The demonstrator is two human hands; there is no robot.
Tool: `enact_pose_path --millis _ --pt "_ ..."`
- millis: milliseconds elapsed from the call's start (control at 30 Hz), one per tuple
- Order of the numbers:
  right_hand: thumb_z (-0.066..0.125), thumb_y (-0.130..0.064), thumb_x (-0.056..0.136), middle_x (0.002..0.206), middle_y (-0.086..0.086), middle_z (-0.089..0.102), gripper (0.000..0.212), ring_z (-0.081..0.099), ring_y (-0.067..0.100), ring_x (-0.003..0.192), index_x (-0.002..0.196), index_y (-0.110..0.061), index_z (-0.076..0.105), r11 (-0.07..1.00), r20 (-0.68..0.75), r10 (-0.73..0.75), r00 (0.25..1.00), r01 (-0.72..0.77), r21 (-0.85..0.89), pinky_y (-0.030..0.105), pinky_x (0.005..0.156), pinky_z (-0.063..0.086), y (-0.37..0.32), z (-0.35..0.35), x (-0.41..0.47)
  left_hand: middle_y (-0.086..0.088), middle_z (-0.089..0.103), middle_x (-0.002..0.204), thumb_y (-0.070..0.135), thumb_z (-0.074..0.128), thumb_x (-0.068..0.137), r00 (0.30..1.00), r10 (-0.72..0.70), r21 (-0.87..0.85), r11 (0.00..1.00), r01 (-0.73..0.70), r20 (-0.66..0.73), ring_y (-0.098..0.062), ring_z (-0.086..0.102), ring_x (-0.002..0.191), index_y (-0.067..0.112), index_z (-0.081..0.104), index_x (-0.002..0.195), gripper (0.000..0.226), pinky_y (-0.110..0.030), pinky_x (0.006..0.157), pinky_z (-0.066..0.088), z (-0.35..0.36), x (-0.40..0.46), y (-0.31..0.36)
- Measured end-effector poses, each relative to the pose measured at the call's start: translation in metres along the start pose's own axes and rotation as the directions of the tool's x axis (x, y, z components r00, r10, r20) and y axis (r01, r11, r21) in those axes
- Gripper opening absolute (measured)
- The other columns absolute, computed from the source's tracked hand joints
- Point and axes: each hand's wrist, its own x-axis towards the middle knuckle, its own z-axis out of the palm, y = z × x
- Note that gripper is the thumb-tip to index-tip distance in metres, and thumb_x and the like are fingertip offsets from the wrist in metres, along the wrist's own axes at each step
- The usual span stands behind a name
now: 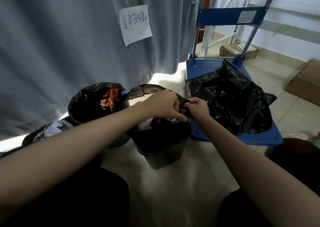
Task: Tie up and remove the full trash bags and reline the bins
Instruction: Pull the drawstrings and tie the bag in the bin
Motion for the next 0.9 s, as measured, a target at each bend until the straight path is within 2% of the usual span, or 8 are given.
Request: enact_pose_path --millis 167,300,433,533,600,700,800,900 --pt "0.06 -0.005 0.088 0.077 0.014 0.063 0.008 0.059 0.016 0.048 0.093 -0.003 0.066 0.992 0.049 0.029 0.998 -0.034 0.119 0.023 0.041 0.048 -0.004 -0.003 -0.003 0.004 0.07 0.069 0.034 0.078 0.07 0.999 -0.042 0.015 0.999 0.042 -0.022 -0.019 0.065 0.069 0.021 0.073 0.068 0.014 -0.033 0.065 0.053 0.014 -0.001 0.006" --pt "0.045 -0.009 0.094 0.077 0.014 0.055 0.007 0.059 0.018 0.045 0.101 -0.01 0.044 0.973 0.132 0.022 0.991 -0.052 0.227 0.027 0.04 0.049 -0.005 -0.004 -0.012 0.0 0.072 0.068 0.025 0.079 0.072 0.994 -0.096 -0.105 0.99 0.091 -0.045 -0.013 0.062 0.063 0.015 0.077 0.07 0.01 -0.026 0.058 0.043 0.008 0.005 -0.006" --pt "0.045 0.006 0.088 0.086 0.013 0.051 0.032 0.051 0.017 0.06 0.104 -0.015 0.026 1.0 0.247 -0.016 0.969 0.016 0.003 0.027 0.044 0.044 0.005 -0.001 -0.022 -0.004 0.074 0.073 0.026 0.082 0.073 0.981 -0.192 -0.243 0.954 0.177 -0.038 -0.013 0.065 0.071 0.014 0.078 0.071 0.012 -0.03 0.069 0.05 -0.002 0.007 -0.022" --pt "0.062 0.008 0.082 0.089 0.006 0.048 0.043 0.045 0.01 0.069 0.107 -0.011 0.033 0.967 0.481 -0.028 0.876 0.146 -0.209 0.021 0.055 0.04 0.011 0.005 -0.029 -0.008 0.074 0.073 0.022 0.082 0.073 0.974 -0.226 -0.38 0.903 0.199 -0.027 -0.009 0.061 0.062 0.011 0.078 0.07 0.012 -0.025 0.065 0.05 -0.007 0.006 -0.027" --pt "0.078 -0.006 0.076 0.091 -0.004 0.052 0.052 0.05 0.007 0.077 0.113 -0.01 0.041 0.946 0.535 -0.025 0.844 0.193 -0.262 0.017 0.063 0.044 0.013 0.011 -0.033 -0.007 0.074 0.072 0.02 0.081 0.073 0.971 -0.241 -0.439 0.874 0.211 -0.012 -0.007 0.062 0.059 0.009 0.078 0.071 0.012 -0.018 0.061 0.048 -0.008 0.007 -0.027" --pt "0.086 -0.023 0.07 0.075 -0.012 0.051 0.04 0.046 0.0 0.068 0.092 -0.017 0.053 0.874 0.381 -0.173 0.908 0.32 -0.365 0.02 0.059 0.037 0.013 0.02 -0.033 -0.004 0.074 0.07 0.021 0.081 0.072 0.968 -0.252 -0.474 0.853 0.217 -0.009 -0.004 0.063 0.057 0.01 0.078 0.07 0.011 -0.013 0.057 0.047 -0.012 0.007 -0.028" --pt "0.083 -0.021 0.072 0.055 -0.01 0.039 0.046 0.035 0.005 0.053 0.057 -0.024 0.039 0.844 0.259 -0.292 0.921 0.375 -0.383 0.03 0.052 0.028 0.014 0.023 -0.03 -0.003 0.073 0.067 0.019 0.082 0.072 0.967 -0.255 -0.494 0.844 0.208 -0.027 -0.004 0.062 0.055 0.015 0.076 0.063 0.012 -0.014 0.056 0.047 -0.017 0.007 -0.031" --pt "0.08 -0.016 0.073 0.055 -0.009 0.042 0.047 0.041 0.008 0.054 0.054 -0.025 0.038 0.829 0.256 -0.276 0.926 0.364 -0.424 0.031 0.052 0.032 0.016 0.02 -0.031 -0.001 0.071 0.062 0.018 0.082 0.072 0.954 -0.288 -0.541 0.817 0.199 -0.084 -0.002 0.06 0.052 0.014 0.077 0.066 0.009 -0.015 0.056 0.048 -0.028 0.007 -0.035"
